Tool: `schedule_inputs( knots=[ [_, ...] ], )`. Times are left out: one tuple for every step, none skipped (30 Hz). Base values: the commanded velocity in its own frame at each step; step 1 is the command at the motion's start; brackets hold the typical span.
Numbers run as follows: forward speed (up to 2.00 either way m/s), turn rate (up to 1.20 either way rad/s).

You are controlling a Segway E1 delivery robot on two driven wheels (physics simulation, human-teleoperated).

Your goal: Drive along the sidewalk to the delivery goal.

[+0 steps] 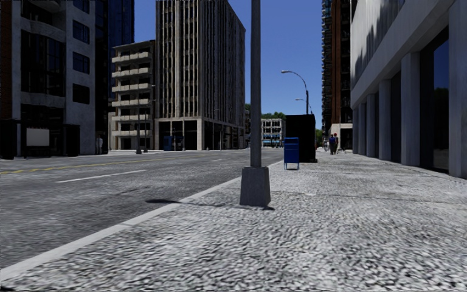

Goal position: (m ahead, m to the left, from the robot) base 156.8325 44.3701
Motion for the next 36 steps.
schedule_inputs(
  knots=[
    [0.74,-0.74],
    [0.77,-0.74],
    [0.77,-0.74],
    [0.82,-0.74],
    [0.86,-0.74],
    [0.88,-0.74],
    [0.88,-0.74],
    [0.88,-0.74],
    [0.88,-0.74],
    [0.88,-0.74],
    [0.88,-0.74],
    [0.9,-0.74],
    [0.95,-0.74],
    [1.0,-0.74],
    [1.03,-0.74],
    [1.05,-0.74],
    [1.06,-0.74],
    [1.06,-0.74],
    [1.06,-0.74],
    [1.07,-0.74],
    [1.07,-0.74],
    [1.07,-0.68],
    [1.07,-0.38],
    [1.08,-0.01],
    [1.12,0.0],
    [1.14,0.0],
    [1.15,0.0],
    [1.15,0.0],
    [1.15,0.0],
    [1.15,0.0],
    [1.15,0.0],
    [1.15,0.0],
    [1.15,0.0],
    [1.15,0.0],
    [1.15,0.0],
    [1.16,0.0]
  ],
)
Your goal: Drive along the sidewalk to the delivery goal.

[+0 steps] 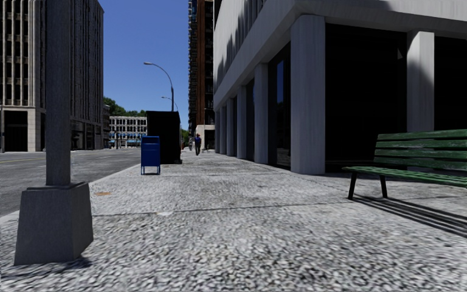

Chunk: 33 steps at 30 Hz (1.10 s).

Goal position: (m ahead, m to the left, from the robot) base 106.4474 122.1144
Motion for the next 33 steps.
schedule_inputs(
  knots=[
    [1.18,0.0],
    [1.25,0.0],
    [1.25,0.0],
    [1.36,0.0],
    [1.43,0.0],
    [1.45,0.0],
    [1.47,0.0],
    [1.47,0.0],
    [1.52,0.0],
    [1.56,0.0],
    [1.57,0.0],
    [1.57,0.0],
    [1.57,0.0],
    [1.58,0.0],
    [1.66,0.0],
    [1.77,0.0],
    [2.0,0.0],
    [2.0,0.0],
    [2.0,0.0],
    [2.0,0.0],
    [2.0,0.0],
    [2.0,0.0],
    [2.0,0.0],
    [2.0,0.0],
    [2.0,0.0],
    [2.0,0.0],
    [2.0,0.0],
    [2.0,0.0],
    [2.0,0.0],
    [2.0,0.0],
    [2.0,0.0],
    [2.0,0.0],
    [2.0,0.0]
  ],
)
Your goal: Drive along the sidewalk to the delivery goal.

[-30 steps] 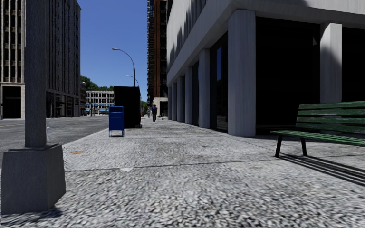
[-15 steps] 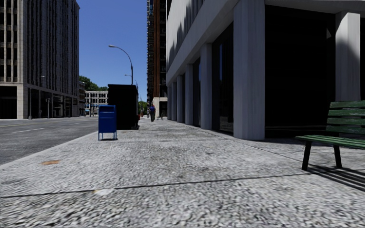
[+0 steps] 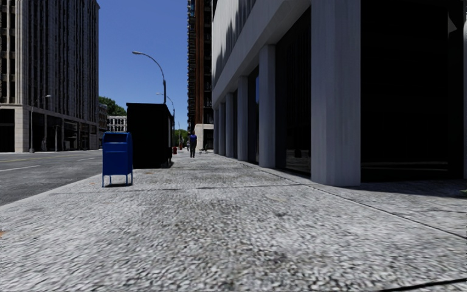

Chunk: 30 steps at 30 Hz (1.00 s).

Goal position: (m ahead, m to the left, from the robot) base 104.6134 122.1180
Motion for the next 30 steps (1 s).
schedule_inputs(
  knots=[
    [2.0,0.0],
    [2.0,0.0],
    [2.0,-0.01],
    [2.0,-0.01],
    [2.0,-0.03],
    [2.0,-0.03],
    [2.0,-0.03],
    [2.0,-0.03],
    [2.0,-0.03],
    [2.0,-0.02],
    [2.0,0.0],
    [2.0,0.0],
    [2.0,0.0],
    [2.0,0.0],
    [2.0,0.0],
    [2.0,0.0],
    [2.0,0.0],
    [2.0,0.0],
    [2.0,0.0],
    [2.0,0.0],
    [2.0,0.0],
    [2.0,0.0],
    [2.0,0.0],
    [2.0,0.0],
    [2.0,0.0],
    [2.0,-0.07],
    [2.0,-0.1],
    [2.0,-0.16],
    [2.0,-0.22],
    [2.0,-0.22]
  ],
)
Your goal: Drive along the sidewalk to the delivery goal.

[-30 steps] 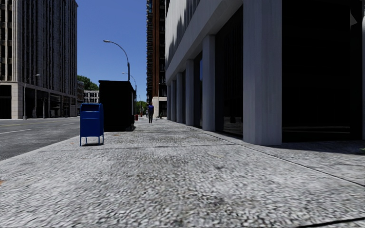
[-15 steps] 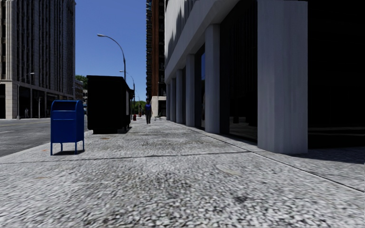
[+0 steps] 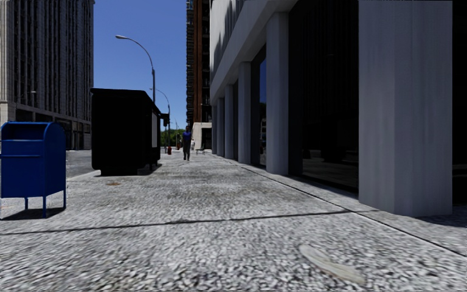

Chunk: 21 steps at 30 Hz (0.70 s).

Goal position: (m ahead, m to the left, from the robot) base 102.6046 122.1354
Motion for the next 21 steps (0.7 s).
schedule_inputs(
  knots=[
    [2.0,-0.23],
    [2.0,-0.23],
    [2.0,-0.23],
    [2.0,-0.15],
    [2.0,-0.03],
    [2.0,0.0],
    [2.0,0.0],
    [2.0,0.0],
    [2.0,0.0],
    [2.0,0.0],
    [2.0,0.0],
    [2.0,0.0],
    [2.0,0.0],
    [2.0,0.0],
    [2.0,0.0],
    [2.0,0.0],
    [2.0,0.0],
    [2.0,0.0],
    [2.0,0.0],
    [2.0,0.0],
    [2.0,-0.16]
  ],
)
